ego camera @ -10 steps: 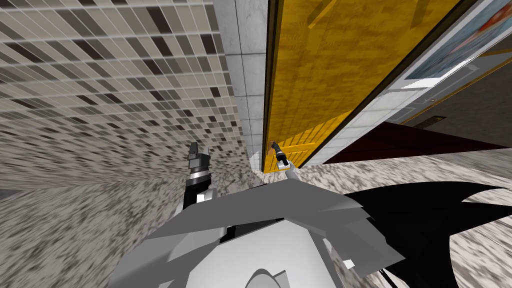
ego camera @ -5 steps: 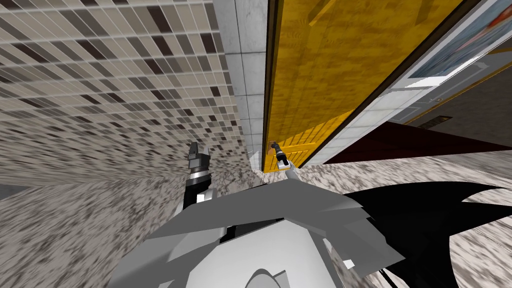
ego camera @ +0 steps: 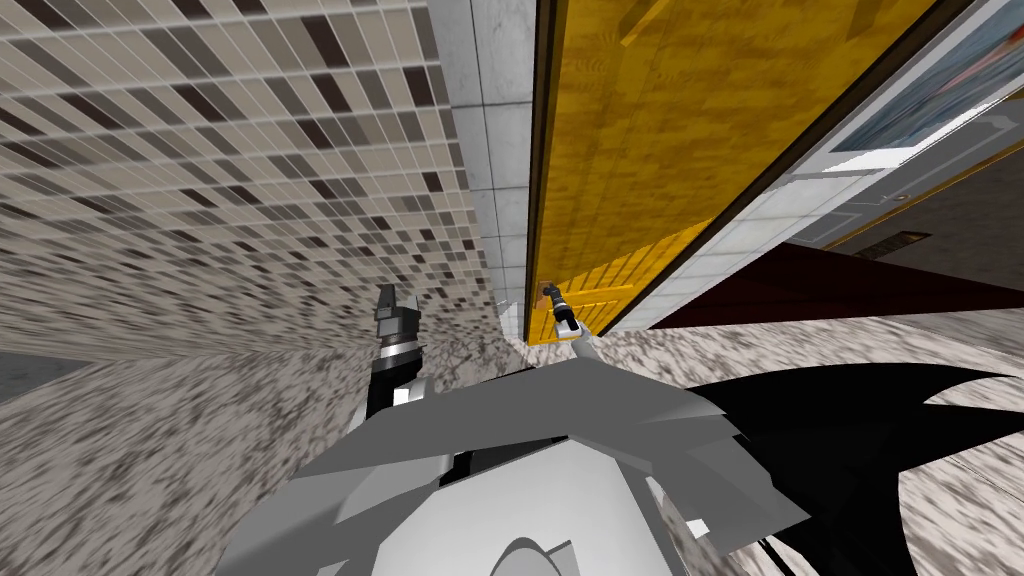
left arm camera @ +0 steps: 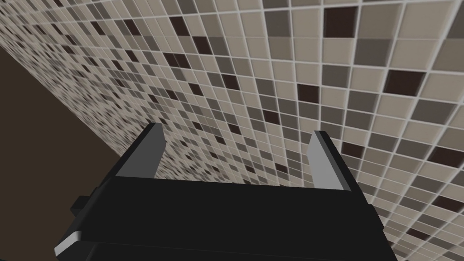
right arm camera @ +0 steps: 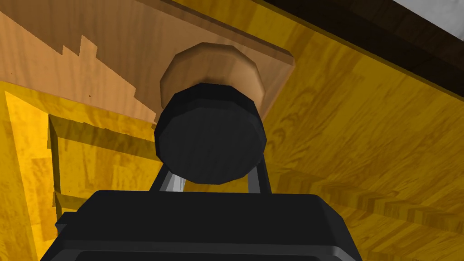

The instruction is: Pull the door open

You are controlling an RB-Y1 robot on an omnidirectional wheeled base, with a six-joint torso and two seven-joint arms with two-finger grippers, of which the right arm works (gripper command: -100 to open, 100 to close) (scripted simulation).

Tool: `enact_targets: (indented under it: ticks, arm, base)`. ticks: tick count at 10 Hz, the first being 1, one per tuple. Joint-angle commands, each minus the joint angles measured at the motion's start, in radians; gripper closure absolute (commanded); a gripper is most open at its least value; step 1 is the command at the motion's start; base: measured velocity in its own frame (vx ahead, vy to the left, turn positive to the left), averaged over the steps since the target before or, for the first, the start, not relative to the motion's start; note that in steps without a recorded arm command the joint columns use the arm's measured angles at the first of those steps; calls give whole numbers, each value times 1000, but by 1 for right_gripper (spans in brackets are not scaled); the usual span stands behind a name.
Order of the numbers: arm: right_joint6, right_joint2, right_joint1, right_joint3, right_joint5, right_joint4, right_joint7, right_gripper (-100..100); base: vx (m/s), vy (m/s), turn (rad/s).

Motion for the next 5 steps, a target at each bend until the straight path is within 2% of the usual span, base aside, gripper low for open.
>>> enact_targets:
  ticks: [1,3,4,5]
  arm:
    - [0,28,1,33,0,-19,-8,100]
    - [0,28,1,33,0,-19,-8,100]
    - [-2,22,0,41,-42,-17,-49,100]
    - [-2,22,0,41,-42,-17,-49,100]
  base:
    - [-39,-24,-1]
    - [2,-7,11]
    - [-35,-1,20]
    - [-41,-16,67]
